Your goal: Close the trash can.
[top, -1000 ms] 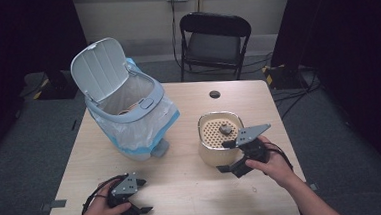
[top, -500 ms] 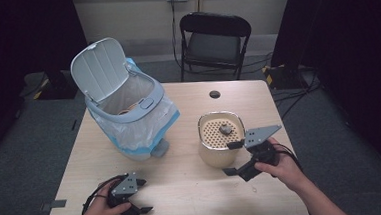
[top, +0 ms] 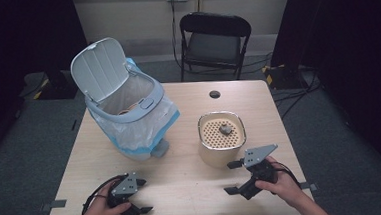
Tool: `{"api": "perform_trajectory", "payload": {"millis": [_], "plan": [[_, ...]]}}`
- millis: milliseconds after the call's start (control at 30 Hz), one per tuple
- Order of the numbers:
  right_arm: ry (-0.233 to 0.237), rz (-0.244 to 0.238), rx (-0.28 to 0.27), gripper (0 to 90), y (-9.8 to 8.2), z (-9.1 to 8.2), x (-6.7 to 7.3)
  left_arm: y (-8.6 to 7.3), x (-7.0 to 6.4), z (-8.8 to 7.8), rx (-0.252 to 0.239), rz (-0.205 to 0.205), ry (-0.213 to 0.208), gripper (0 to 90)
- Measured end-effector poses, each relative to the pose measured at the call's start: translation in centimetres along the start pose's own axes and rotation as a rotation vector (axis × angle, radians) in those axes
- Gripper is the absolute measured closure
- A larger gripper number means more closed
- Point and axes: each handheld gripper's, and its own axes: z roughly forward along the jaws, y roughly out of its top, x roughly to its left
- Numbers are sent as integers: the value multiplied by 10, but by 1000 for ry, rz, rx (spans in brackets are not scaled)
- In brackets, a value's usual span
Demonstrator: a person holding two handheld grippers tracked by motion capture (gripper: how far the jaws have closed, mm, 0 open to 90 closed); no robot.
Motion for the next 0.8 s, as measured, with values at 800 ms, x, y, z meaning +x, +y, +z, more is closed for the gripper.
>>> {"api": "perform_trajectory", "payload": {"millis": [800], "plan": [[-121, -72, 84, 140, -54, 36, -18, -3, 6, -33, -62, -182, 15, 158]]}}
